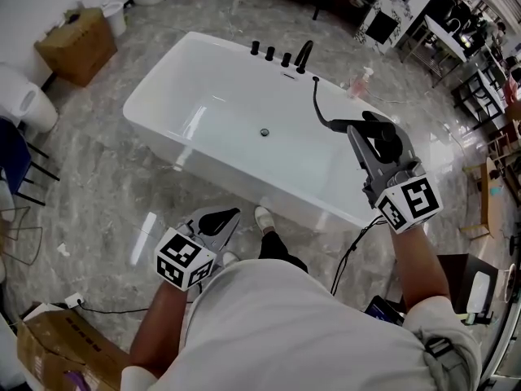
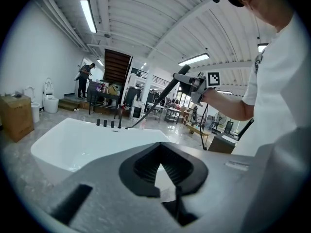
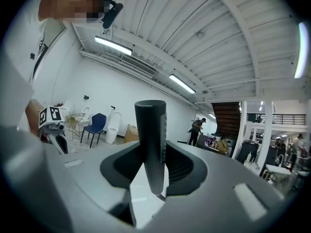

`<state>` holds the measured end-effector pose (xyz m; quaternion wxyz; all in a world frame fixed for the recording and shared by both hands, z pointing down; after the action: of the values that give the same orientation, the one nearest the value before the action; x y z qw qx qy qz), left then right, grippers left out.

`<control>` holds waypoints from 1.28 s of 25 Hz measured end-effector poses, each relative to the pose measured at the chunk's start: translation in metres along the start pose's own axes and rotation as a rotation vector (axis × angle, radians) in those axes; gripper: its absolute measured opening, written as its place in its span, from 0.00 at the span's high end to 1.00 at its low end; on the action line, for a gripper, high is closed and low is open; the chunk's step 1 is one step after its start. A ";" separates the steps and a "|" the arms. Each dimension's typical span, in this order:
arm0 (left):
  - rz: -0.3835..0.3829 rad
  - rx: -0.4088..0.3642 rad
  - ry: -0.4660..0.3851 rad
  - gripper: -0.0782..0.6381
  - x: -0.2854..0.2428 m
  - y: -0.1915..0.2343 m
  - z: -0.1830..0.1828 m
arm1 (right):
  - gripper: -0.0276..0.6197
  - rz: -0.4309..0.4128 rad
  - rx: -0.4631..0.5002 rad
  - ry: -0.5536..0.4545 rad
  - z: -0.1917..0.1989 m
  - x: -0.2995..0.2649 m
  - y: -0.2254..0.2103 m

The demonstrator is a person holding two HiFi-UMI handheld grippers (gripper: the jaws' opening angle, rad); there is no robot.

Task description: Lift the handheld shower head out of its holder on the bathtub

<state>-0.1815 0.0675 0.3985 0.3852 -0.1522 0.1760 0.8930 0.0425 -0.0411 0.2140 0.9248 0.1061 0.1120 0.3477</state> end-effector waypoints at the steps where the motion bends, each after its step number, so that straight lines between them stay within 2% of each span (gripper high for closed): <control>1: -0.002 0.000 -0.001 0.88 0.001 0.000 0.000 | 0.73 -0.004 -0.006 0.006 0.003 -0.001 0.002; 12: -0.033 0.028 -0.031 0.88 0.026 0.010 -0.002 | 0.73 -0.062 -0.066 0.077 0.034 -0.023 0.038; 17: -0.056 0.031 -0.035 0.88 0.039 0.010 0.007 | 0.73 -0.089 -0.058 0.106 0.046 -0.028 0.060; 32: -0.063 0.030 -0.043 0.88 0.041 0.010 0.003 | 0.73 -0.087 -0.061 0.127 0.054 -0.028 0.060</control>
<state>-0.2163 0.0891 0.3864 0.4191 -0.1329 0.1763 0.8807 0.0003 -0.0221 0.2850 0.9329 0.0507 0.1642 0.3165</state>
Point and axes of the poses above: the fingertips, and each gripper's own axes: x backward along the fingers, y to its left, z out of its underside, the point moved 3 cm from there along x, backward along the fingers, and after that the axes turned 12 degrees about -z, right-handed, at the moved point
